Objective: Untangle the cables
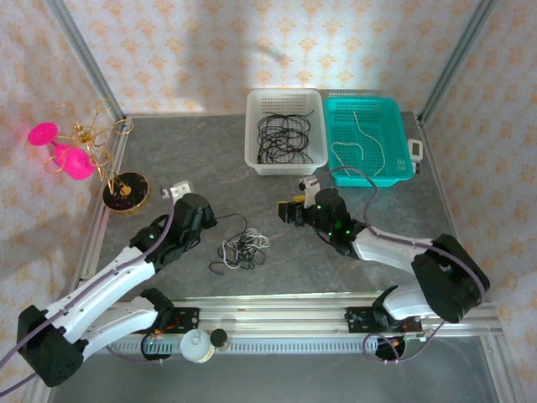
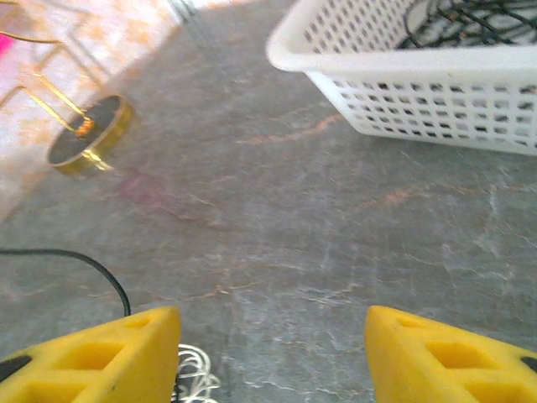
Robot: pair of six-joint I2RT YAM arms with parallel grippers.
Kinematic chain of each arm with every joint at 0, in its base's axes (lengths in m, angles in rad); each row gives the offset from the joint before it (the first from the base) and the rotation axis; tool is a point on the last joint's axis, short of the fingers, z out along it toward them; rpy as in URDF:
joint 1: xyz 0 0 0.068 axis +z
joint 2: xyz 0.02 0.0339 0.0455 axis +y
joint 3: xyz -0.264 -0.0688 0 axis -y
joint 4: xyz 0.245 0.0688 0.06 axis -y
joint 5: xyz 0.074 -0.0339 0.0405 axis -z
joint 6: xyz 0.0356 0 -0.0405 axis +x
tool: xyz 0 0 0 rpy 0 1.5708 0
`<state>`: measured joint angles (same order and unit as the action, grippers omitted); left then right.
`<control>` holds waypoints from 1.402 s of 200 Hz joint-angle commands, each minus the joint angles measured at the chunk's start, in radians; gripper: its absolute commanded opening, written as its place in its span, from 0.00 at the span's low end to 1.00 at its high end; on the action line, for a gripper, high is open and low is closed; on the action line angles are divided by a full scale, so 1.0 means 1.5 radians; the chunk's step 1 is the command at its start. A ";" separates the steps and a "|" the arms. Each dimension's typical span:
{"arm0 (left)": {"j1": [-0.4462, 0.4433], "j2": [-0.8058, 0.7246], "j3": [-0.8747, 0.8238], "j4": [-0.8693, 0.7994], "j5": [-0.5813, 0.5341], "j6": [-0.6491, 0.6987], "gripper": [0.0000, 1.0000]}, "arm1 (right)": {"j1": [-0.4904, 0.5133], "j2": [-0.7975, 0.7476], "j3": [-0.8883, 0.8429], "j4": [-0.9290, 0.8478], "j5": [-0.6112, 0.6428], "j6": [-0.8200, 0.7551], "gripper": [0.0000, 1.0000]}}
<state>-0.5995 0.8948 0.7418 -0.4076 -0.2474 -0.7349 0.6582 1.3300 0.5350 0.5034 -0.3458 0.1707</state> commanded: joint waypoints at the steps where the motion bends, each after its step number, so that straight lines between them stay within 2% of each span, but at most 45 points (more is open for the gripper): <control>1: -0.020 -0.016 0.039 0.071 0.015 0.126 0.00 | 0.002 -0.047 -0.033 0.090 -0.085 -0.038 0.59; 17: -0.029 -0.010 0.050 0.140 0.058 0.159 0.00 | 0.003 -0.082 -0.073 0.150 -0.142 -0.071 0.59; 43: -0.038 0.028 0.104 0.172 0.127 0.219 0.00 | 0.004 -0.118 -0.114 0.243 -0.151 -0.091 0.63; 63: -0.047 0.062 0.164 0.150 0.155 0.279 0.00 | 0.010 -0.113 -0.060 0.194 -0.179 -0.102 0.64; 82: -0.053 0.077 0.207 0.134 0.157 0.318 0.00 | 0.030 -0.102 -0.007 0.143 -0.171 -0.089 0.66; 118: -0.054 0.048 0.208 0.191 0.189 0.339 0.00 | 0.082 -0.039 0.021 0.214 -0.179 -0.014 0.67; 169: -0.054 0.036 0.217 0.216 0.278 0.355 0.00 | 0.152 0.047 0.092 0.300 -0.109 0.021 0.64; 186: -0.054 0.033 0.227 0.223 0.294 0.352 0.00 | 0.160 0.078 0.110 0.316 -0.041 0.048 0.58; 209: -0.054 0.032 0.241 0.250 0.303 0.337 0.00 | 0.172 0.108 0.105 0.393 0.031 0.090 0.57; 231: -0.054 0.044 0.264 0.274 0.322 0.324 0.00 | 0.205 0.140 0.128 0.401 0.088 0.042 0.57; 252: -0.054 0.061 0.292 0.292 0.349 0.319 0.00 | 0.227 0.176 0.149 0.394 0.166 0.003 0.50; 280: -0.054 0.072 0.326 0.319 0.367 0.317 0.00 | 0.227 0.221 0.155 0.419 0.166 -0.007 0.44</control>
<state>-0.6743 0.9943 1.1713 -0.0242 0.2504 -0.2447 0.9993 1.6135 0.7403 1.0573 -0.1745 0.2054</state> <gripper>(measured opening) 0.041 0.462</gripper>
